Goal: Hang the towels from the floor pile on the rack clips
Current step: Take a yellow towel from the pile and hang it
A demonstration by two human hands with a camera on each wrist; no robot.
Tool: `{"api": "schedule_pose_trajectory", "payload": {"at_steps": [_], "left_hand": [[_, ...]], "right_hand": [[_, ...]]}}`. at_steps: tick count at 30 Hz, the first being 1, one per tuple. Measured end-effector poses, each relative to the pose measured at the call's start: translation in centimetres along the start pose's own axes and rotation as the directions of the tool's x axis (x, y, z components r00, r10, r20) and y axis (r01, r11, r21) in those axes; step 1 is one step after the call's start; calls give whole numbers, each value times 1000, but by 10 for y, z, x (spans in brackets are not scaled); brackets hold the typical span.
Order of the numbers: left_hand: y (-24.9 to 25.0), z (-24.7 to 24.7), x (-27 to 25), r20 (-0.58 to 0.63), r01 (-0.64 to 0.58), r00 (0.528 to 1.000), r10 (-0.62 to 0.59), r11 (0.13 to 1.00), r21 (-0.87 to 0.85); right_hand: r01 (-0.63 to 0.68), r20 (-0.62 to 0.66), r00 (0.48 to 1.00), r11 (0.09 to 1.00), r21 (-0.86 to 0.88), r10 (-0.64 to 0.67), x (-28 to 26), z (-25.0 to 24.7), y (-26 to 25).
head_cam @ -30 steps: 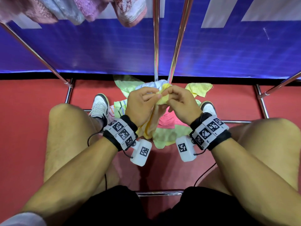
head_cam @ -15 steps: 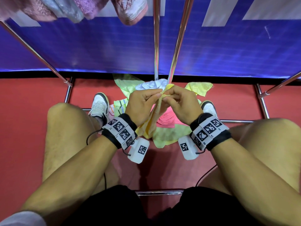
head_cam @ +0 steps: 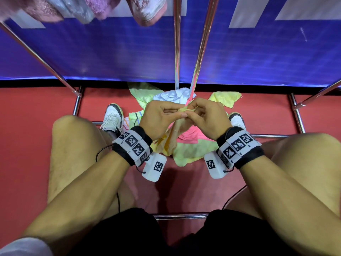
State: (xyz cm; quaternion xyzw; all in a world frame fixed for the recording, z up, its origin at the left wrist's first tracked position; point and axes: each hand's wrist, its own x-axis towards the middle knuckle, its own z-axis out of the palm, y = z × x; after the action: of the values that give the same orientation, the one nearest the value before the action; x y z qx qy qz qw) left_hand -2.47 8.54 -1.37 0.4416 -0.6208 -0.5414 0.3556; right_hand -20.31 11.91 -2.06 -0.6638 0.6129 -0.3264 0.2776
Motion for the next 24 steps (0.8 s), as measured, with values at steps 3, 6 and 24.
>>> {"api": "schedule_pose_trajectory", "payload": {"at_steps": [3, 6, 24], "left_hand": [[2, -4, 3, -54, -3, 999, 1, 999, -33], [1, -8, 5, -65, -4, 998, 2, 1000, -30], [-4, -15, 12, -137, -5, 990, 10, 999, 36]], "right_hand": [[16, -13, 1000, 996, -87, -17, 1, -3, 0], [27, 17, 1000, 982, -186, -25, 3, -4, 4], [23, -68, 997, 980, -200, -37, 5, -12, 5]]}}
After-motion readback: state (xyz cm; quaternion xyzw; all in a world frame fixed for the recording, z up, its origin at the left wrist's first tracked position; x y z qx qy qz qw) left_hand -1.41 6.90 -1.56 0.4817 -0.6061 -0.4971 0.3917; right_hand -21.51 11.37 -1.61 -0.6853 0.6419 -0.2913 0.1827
